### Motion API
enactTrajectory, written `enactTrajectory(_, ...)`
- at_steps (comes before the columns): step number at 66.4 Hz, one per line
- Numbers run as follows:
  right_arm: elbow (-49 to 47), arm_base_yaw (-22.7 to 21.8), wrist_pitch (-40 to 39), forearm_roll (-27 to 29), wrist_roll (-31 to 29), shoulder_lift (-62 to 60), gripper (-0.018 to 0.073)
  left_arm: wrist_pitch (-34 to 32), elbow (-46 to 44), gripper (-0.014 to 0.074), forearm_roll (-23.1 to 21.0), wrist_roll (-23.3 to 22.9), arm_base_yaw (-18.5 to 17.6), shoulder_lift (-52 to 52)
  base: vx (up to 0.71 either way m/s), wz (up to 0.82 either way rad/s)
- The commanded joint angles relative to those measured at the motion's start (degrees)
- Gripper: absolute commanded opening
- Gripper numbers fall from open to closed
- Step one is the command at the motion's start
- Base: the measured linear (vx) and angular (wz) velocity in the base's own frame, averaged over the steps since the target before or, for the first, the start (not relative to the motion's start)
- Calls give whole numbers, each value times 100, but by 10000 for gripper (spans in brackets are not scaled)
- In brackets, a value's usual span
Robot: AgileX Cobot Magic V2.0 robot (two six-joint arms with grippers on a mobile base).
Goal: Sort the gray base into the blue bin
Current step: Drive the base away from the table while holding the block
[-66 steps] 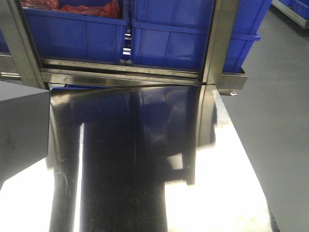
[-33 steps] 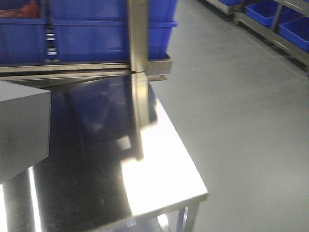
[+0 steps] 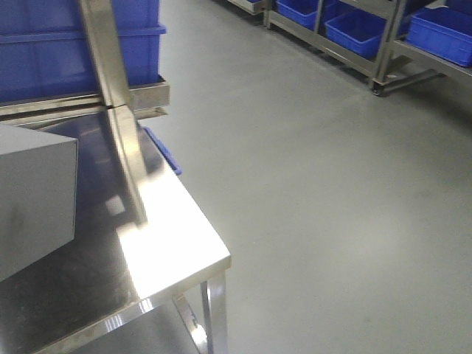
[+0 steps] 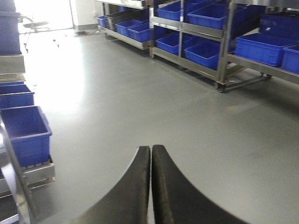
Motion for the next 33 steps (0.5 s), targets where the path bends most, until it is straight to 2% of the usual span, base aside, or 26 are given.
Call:
enactTrajectory(1,7,-15,-414,-26,-70,103,-5,-590,-160,-6,-66,-72,-26,49,-7,-34)
enactTrajectory(33,7,-15,-414,-26,-70,103,-5,-590,-160,-6,-66,-72,-26,41,-3,-42)
